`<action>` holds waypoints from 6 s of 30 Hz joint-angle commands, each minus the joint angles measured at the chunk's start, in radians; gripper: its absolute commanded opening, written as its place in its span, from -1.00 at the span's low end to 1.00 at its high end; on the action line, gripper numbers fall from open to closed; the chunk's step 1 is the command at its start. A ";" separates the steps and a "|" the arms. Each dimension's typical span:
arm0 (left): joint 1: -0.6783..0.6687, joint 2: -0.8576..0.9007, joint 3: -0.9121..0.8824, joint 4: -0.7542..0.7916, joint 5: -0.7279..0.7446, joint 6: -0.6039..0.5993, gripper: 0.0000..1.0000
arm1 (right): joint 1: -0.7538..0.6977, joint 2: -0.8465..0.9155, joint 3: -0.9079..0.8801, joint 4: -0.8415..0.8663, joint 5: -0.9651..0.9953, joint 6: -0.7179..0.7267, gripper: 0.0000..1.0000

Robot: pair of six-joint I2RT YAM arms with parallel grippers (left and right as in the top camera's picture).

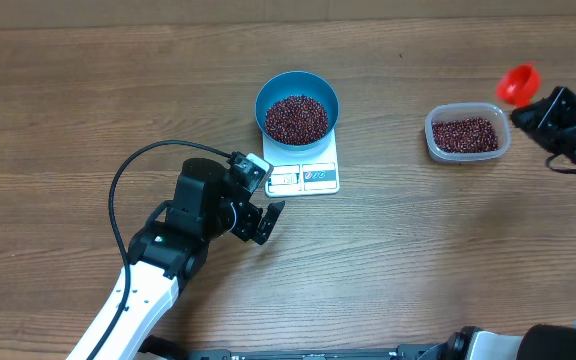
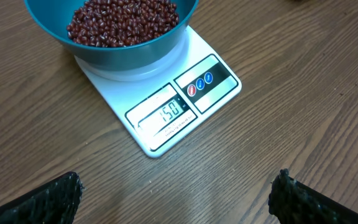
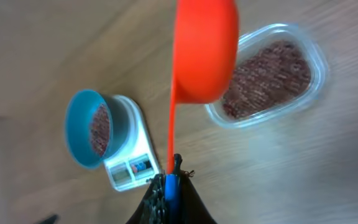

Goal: Scoop item into bowl and weigh 150g on scale

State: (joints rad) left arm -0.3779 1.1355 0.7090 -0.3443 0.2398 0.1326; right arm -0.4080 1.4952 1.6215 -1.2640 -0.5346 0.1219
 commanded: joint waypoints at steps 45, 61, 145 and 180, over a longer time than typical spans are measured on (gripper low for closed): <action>0.005 0.003 0.021 0.000 0.012 -0.010 0.99 | -0.036 -0.092 -0.479 0.422 -0.207 0.331 0.68; 0.005 0.003 0.021 0.000 0.012 -0.010 0.99 | -0.037 -0.446 -0.278 -0.085 -0.064 0.113 1.00; 0.005 0.003 0.021 0.000 0.012 -0.010 0.99 | 0.401 -1.493 -1.614 1.208 0.265 -0.124 1.00; 0.005 0.003 0.021 0.000 -0.040 -0.002 0.99 | 0.401 -1.492 -1.614 1.207 0.265 -0.124 1.00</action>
State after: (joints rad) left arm -0.3779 1.1355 0.7090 -0.3443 0.2195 0.1329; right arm -0.0124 0.0147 0.0219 -0.0635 -0.2810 -0.0006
